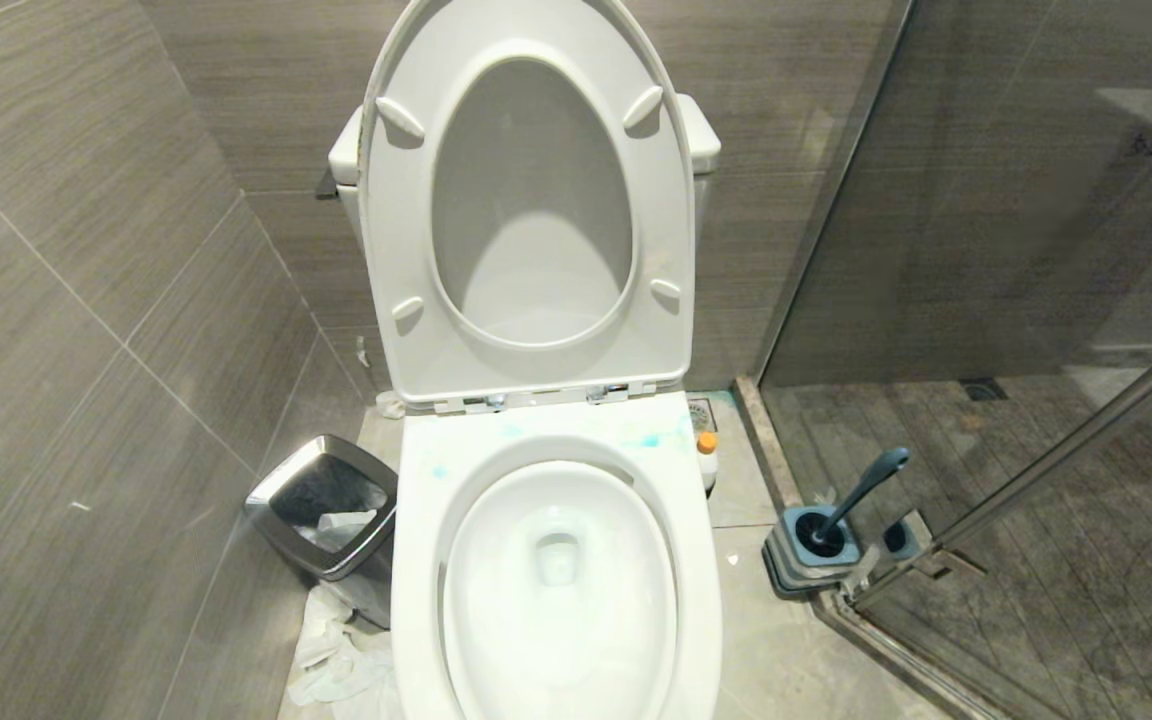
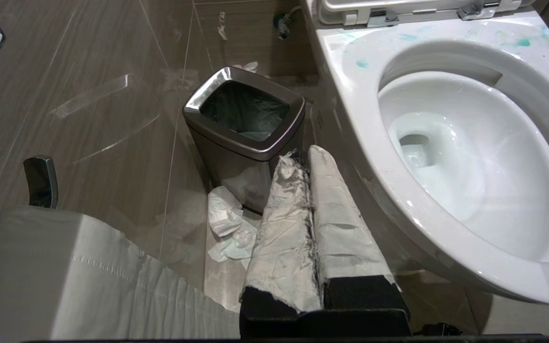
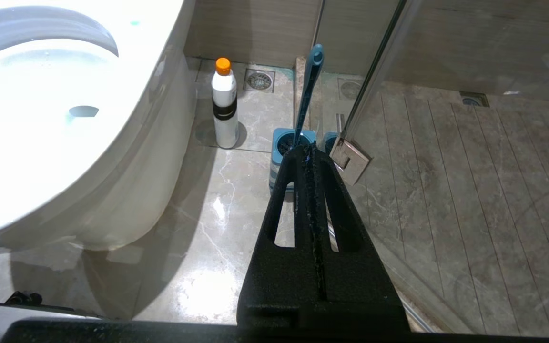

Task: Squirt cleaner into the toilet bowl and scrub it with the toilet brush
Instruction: Pour in the cleaning agent

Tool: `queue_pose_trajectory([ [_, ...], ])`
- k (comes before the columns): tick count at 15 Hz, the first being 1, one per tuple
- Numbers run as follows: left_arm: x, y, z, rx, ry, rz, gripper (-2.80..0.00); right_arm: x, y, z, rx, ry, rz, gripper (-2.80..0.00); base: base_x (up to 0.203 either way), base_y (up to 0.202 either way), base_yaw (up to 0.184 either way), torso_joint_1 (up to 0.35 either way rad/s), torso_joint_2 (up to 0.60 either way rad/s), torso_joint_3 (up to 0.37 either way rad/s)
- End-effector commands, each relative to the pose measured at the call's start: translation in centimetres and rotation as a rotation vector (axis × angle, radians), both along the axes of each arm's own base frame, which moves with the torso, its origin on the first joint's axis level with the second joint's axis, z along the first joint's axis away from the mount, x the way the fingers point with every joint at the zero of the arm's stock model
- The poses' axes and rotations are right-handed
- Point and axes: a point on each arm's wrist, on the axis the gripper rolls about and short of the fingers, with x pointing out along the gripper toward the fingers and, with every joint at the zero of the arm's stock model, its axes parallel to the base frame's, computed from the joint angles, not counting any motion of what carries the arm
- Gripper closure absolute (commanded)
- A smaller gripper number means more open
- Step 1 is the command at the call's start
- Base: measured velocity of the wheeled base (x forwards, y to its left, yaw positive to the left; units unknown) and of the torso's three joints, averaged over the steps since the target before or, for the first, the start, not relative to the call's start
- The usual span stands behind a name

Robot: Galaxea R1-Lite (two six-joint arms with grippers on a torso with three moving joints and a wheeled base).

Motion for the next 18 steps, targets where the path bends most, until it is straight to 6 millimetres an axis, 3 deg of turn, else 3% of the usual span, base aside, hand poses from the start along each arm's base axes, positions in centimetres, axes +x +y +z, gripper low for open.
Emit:
queue_pose_trajectory([
  [1, 0.01, 0.00, 0.00, 0.000, 0.001, 0.000, 0.00, 0.00, 0.00, 0.04, -0.001, 0.000, 0.001, 0.00, 0.000, 0.000, 0.000, 0.000, 0.00, 0.000],
  [18, 0.01, 0.00, 0.01, 0.000, 0.001, -0.001, 0.00, 0.01, 0.00, 0.01, -0.001, 0.001, 0.001, 0.00, 0.000, 0.000, 0.000, 0.000, 0.00, 0.000],
])
